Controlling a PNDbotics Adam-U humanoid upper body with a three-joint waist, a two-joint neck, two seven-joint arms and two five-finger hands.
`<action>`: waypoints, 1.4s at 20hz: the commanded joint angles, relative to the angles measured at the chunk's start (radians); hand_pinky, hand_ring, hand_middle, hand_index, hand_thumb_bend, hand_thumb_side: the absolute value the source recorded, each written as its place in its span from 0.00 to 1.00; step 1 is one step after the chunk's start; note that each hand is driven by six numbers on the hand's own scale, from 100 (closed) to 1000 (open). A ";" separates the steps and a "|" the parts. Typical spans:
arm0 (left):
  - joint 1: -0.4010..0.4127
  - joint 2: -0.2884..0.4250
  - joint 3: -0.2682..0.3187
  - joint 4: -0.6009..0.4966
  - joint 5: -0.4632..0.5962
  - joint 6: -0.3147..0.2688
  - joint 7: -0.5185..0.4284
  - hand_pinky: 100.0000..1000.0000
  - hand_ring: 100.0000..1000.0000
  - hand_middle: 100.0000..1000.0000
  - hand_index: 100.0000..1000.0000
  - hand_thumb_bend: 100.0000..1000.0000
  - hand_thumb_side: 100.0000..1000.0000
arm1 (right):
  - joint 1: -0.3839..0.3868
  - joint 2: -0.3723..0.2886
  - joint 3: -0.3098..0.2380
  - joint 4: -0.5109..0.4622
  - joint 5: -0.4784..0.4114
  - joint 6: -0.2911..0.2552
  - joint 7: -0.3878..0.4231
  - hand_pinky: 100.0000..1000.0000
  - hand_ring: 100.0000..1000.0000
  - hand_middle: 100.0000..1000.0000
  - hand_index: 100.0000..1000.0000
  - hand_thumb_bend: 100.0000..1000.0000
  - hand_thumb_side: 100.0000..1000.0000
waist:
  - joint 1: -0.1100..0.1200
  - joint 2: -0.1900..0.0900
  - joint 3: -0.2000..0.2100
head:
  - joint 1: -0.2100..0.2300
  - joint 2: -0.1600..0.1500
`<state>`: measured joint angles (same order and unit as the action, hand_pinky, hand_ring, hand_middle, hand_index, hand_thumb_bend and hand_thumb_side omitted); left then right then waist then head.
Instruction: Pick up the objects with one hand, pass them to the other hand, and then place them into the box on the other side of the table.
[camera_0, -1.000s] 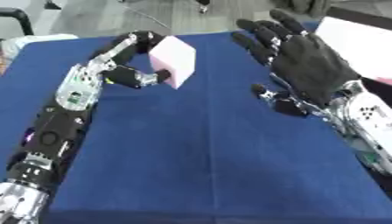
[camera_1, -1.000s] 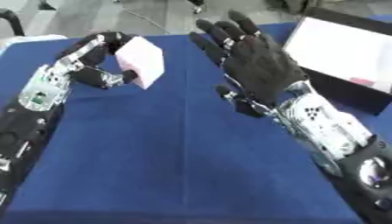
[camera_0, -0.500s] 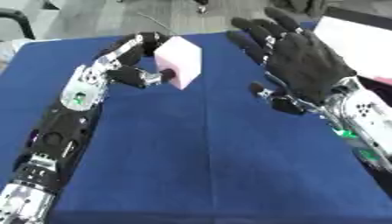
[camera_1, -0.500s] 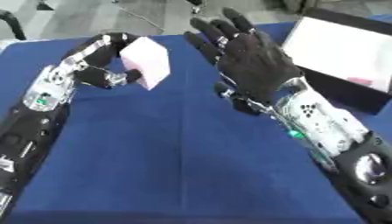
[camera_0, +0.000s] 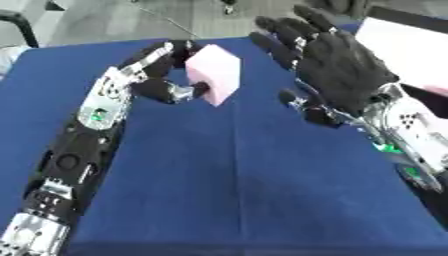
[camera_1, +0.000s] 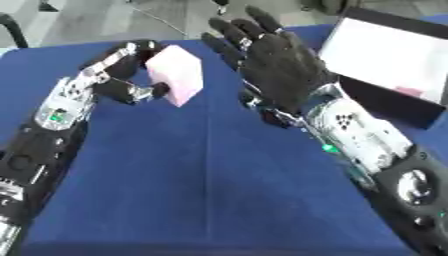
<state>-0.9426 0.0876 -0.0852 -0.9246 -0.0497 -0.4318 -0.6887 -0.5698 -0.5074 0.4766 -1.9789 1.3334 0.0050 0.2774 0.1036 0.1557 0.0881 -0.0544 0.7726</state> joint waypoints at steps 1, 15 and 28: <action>-0.028 0.000 -0.003 -0.031 0.012 -0.209 -0.218 0.57 0.35 0.30 0.41 0.00 0.21 | -0.016 0.003 -0.003 -0.021 0.008 0.006 -0.001 0.98 0.88 0.97 1.00 0.32 0.00 | -0.006 -0.012 0.002 | -0.003 -0.003; -0.039 -0.037 -0.017 -0.042 0.024 -0.193 -0.218 0.57 0.35 0.30 0.41 0.00 0.21 | -0.017 0.025 0.015 -0.021 -0.019 0.024 -0.008 0.93 0.88 0.96 1.00 0.31 0.00 | -0.007 -0.007 0.009 | -0.015 -0.003; -0.052 -0.053 -0.021 -0.054 0.056 -0.167 -0.218 0.57 0.35 0.30 0.41 0.00 0.22 | -0.003 0.028 0.021 -0.021 -0.061 0.067 0.002 0.90 0.89 0.96 1.00 0.32 0.00 | -0.008 -0.003 0.014 | -0.018 -0.003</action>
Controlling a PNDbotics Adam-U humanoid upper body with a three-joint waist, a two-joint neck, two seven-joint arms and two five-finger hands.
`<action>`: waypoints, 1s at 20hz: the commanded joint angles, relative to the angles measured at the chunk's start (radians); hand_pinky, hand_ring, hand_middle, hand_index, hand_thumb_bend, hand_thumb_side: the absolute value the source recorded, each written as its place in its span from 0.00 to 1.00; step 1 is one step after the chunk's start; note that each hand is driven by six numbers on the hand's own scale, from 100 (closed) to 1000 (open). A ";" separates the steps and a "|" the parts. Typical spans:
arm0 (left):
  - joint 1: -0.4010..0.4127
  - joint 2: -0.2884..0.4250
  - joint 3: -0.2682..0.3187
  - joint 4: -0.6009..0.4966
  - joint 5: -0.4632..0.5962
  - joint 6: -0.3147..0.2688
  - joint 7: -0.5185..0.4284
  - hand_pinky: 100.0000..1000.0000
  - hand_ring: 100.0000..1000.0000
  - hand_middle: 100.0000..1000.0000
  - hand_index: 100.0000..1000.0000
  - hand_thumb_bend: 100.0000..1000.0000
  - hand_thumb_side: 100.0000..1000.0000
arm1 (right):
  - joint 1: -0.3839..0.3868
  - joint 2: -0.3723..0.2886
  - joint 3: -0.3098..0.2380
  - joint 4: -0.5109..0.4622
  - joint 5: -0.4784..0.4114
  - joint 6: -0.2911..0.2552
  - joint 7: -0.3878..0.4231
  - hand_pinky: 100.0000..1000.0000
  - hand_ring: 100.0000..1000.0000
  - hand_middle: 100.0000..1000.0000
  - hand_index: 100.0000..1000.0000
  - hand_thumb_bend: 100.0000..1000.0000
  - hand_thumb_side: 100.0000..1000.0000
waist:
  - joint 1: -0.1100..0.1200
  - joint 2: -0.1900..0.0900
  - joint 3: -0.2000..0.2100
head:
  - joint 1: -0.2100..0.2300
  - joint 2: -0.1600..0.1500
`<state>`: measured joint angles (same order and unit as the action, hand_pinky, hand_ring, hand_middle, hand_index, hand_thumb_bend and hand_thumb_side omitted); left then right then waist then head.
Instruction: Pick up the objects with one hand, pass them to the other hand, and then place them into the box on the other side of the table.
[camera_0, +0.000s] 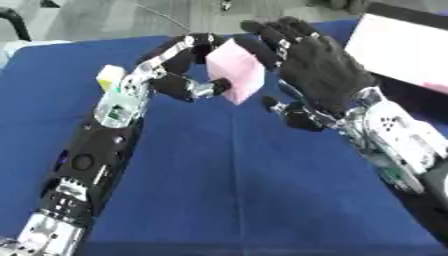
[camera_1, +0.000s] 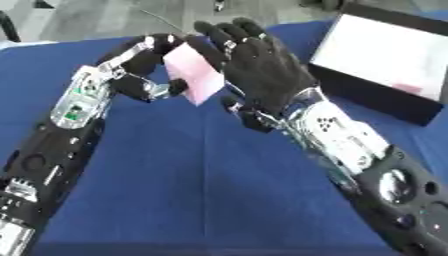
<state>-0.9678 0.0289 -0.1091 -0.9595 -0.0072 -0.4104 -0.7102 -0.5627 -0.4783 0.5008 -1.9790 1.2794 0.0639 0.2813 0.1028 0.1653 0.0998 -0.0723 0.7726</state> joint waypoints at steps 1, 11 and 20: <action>-0.028 0.005 0.003 -0.020 0.018 -0.184 -0.197 0.57 0.35 0.30 0.41 0.00 0.22 | -0.010 -0.001 -0.003 -0.021 -0.008 0.008 -0.002 0.90 0.89 0.96 1.00 0.32 0.00 | -0.007 -0.012 0.002 | 0.000 -0.003; -0.029 -0.012 0.000 -0.037 0.055 -0.133 -0.197 0.57 0.35 0.30 0.41 0.00 0.24 | -0.011 0.001 -0.003 -0.021 -0.002 0.009 -0.007 0.90 0.89 0.96 1.00 0.33 0.00 | -0.005 -0.011 0.002 | -0.003 -0.003; -0.026 -0.036 -0.016 -0.051 0.073 -0.103 -0.197 0.57 0.35 0.30 0.41 0.00 0.24 | -0.011 0.004 -0.005 -0.021 0.013 0.014 -0.015 0.90 0.88 0.96 1.00 0.32 0.00 | -0.003 -0.009 0.002 | -0.013 -0.003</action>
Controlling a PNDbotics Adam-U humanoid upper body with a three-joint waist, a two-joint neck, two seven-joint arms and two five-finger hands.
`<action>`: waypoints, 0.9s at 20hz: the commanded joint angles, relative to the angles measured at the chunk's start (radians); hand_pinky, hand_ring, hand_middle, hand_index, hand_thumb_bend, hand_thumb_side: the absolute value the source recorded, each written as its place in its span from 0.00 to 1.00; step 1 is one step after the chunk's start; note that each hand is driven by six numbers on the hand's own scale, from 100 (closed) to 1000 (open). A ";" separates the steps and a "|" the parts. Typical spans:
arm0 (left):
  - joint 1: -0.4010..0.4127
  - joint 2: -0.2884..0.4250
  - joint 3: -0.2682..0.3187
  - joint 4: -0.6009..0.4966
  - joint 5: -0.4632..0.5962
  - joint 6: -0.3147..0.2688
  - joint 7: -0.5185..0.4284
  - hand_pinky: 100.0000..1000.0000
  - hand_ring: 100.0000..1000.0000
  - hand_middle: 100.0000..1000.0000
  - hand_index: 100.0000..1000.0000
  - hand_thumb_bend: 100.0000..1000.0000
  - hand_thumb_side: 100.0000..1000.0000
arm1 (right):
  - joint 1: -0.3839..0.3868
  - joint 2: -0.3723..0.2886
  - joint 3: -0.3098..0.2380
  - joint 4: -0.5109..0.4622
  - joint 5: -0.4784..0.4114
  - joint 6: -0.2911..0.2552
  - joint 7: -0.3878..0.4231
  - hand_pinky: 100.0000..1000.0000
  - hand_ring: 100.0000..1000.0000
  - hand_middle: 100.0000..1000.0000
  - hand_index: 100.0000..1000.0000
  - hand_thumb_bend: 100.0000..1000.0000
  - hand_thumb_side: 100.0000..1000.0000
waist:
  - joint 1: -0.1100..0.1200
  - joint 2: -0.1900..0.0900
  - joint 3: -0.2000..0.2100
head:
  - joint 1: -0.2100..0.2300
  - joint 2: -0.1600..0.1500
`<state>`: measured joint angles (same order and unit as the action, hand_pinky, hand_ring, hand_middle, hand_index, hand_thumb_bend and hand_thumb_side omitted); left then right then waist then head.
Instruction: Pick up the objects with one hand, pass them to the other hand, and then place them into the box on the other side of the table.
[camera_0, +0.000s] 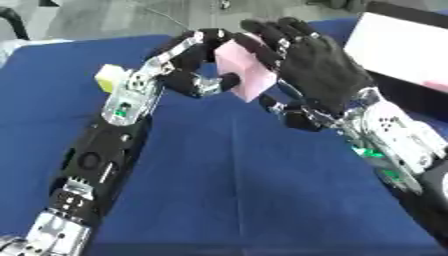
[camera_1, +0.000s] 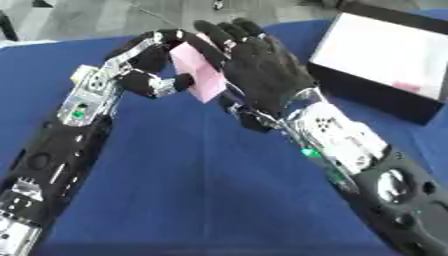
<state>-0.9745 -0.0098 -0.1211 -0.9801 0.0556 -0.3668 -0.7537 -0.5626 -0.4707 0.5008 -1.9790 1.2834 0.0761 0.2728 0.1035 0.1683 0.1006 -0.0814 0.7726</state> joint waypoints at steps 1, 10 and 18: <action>-0.019 0.000 -0.006 -0.032 0.013 -0.143 -0.153 0.57 0.35 0.30 0.41 0.00 0.24 | -0.011 -0.004 -0.005 -0.021 0.011 0.002 -0.007 0.90 0.88 0.96 1.00 0.32 0.00 | -0.004 -0.012 0.001 | -0.004 -0.003; -0.018 -0.007 -0.026 -0.053 0.049 -0.106 -0.153 0.57 0.35 0.30 0.41 0.00 0.25 | -0.009 -0.004 -0.008 -0.021 0.036 0.010 -0.017 0.89 0.83 0.85 0.99 0.32 0.00 | -0.003 -0.012 0.001 | -0.009 -0.003; -0.012 0.006 -0.040 -0.066 0.048 -0.108 -0.153 0.59 0.39 0.36 0.47 0.00 0.22 | -0.009 -0.006 -0.015 -0.021 0.030 0.034 -0.134 0.76 0.68 0.58 0.46 0.00 0.00 | -0.002 -0.013 0.001 | -0.013 -0.003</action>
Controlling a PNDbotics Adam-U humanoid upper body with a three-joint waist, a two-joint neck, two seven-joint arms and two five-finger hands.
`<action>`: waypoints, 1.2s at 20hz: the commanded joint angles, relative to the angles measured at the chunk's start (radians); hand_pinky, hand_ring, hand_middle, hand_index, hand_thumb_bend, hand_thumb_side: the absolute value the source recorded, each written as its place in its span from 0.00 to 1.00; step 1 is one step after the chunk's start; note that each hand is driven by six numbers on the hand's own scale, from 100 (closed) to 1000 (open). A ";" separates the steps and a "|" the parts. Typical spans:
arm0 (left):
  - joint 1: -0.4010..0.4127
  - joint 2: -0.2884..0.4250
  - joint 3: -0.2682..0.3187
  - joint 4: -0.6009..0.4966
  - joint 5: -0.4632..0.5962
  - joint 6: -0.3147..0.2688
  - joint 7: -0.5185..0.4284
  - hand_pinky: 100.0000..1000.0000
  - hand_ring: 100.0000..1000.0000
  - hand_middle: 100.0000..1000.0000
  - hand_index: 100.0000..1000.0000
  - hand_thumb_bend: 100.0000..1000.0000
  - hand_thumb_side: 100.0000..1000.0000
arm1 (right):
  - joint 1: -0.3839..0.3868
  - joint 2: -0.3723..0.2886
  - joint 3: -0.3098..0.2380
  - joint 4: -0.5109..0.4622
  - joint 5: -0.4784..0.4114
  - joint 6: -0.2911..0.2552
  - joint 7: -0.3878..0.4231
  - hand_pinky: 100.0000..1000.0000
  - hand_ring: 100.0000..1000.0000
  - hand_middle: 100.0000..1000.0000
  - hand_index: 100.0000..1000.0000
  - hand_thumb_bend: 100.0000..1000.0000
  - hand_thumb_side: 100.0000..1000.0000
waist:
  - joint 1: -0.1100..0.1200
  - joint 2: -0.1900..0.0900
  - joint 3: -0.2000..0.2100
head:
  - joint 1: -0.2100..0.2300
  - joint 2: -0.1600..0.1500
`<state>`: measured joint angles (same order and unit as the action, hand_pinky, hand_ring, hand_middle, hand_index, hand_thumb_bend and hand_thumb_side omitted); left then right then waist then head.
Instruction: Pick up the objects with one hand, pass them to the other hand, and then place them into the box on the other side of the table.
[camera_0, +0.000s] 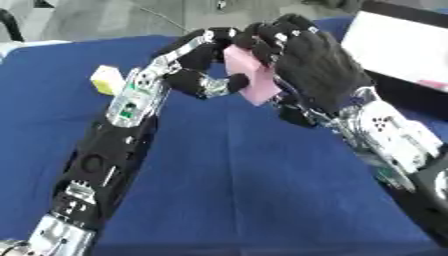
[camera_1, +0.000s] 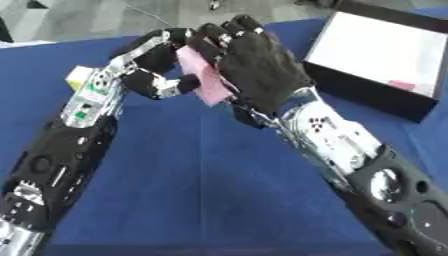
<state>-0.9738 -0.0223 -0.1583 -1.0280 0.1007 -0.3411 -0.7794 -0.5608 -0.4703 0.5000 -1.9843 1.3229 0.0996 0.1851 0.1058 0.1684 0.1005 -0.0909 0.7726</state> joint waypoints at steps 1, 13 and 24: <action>-0.012 0.021 -0.003 -0.017 -0.002 -0.138 -0.128 0.60 0.41 0.38 0.49 0.00 0.22 | -0.010 -0.007 -0.015 -0.016 -0.015 0.013 -0.061 0.76 0.68 0.57 0.41 0.00 0.00 | -0.004 -0.013 0.001 | -0.004 -0.003; -0.023 0.063 0.049 0.020 0.002 -0.161 -0.128 0.65 0.53 0.52 0.66 0.00 0.85 | -0.008 -0.018 -0.010 -0.016 -0.020 -0.002 -0.083 0.77 0.67 0.54 0.28 0.00 0.00 | -0.005 -0.013 -0.004 | -0.004 -0.003; -0.058 0.126 0.130 0.018 0.082 -0.098 -0.128 0.65 0.53 0.52 0.66 0.00 0.89 | 0.001 -0.023 -0.005 -0.016 -0.063 -0.003 -0.036 0.77 0.69 0.55 0.29 0.00 0.00 | -0.006 -0.013 -0.004 | -0.020 -0.003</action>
<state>-1.0049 0.0719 -0.0454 -0.9931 0.1671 -0.3298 -0.7908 -0.5487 -0.4794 0.5055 -1.9837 1.2642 0.0951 0.1464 0.1055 0.1684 0.0961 -0.1082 0.7726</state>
